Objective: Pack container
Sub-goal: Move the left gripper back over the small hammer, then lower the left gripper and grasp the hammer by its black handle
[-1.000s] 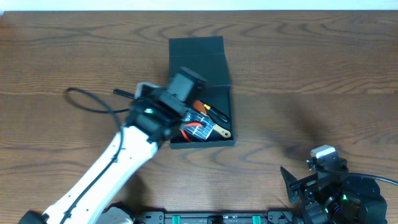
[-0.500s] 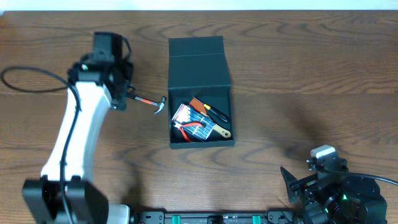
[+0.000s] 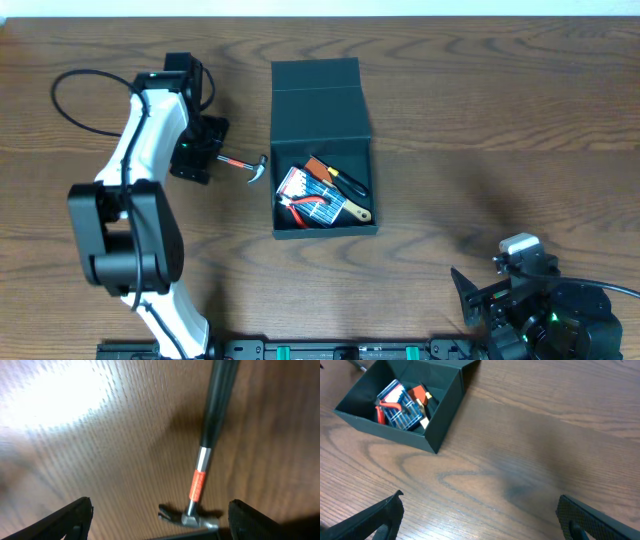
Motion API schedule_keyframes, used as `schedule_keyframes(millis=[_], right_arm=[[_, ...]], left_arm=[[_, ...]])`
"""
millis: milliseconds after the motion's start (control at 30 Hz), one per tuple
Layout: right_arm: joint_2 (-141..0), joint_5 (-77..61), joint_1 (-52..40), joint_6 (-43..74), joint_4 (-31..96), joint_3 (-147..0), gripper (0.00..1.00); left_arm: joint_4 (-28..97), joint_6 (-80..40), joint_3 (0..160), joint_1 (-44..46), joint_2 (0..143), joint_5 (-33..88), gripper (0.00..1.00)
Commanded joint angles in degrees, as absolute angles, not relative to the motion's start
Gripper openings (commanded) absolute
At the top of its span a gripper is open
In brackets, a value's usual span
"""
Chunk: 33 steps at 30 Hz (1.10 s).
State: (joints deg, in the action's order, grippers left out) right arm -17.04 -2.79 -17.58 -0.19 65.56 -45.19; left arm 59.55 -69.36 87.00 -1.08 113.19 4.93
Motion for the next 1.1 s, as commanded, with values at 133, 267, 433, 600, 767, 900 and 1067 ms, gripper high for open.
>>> schedule_keyframes(millis=[133, 267, 433, 600, 767, 900, 1067], right_arm=[[-16.86, -2.57, -17.17, 0.80, 65.58, -45.15, 0.99], [-16.86, -2.57, -17.17, 0.80, 65.58, -45.15, 0.99], [-16.86, -2.57, -17.17, 0.80, 65.58, -45.15, 0.99], [-16.86, -2.57, -17.17, 0.80, 65.58, -45.15, 0.99], [-16.86, -2.57, -17.17, 0.80, 65.58, -45.15, 0.99], [-16.86, -2.57, -17.17, 0.80, 65.58, -45.15, 0.99], [-16.86, -2.57, -17.17, 0.80, 65.58, -45.15, 0.99]], left_arm=[[58.30, -68.58, 89.14, -1.48, 119.13, 9.04, 0.85], [58.17, -68.55, 90.63, -1.50, 121.27, 9.87, 0.85], [58.19, -68.55, 92.62, -1.50, 123.39, 10.00, 0.85], [58.15, -68.58, 93.12, -1.52, 125.03, 10.13, 0.85], [58.17, -68.55, 93.14, -1.61, 126.17, 10.24, 0.79], [58.17, -68.58, 93.14, -1.61, 126.93, 10.85, 0.78], [58.22, -68.55, 93.14, -1.58, 127.83, 11.81, 0.62]])
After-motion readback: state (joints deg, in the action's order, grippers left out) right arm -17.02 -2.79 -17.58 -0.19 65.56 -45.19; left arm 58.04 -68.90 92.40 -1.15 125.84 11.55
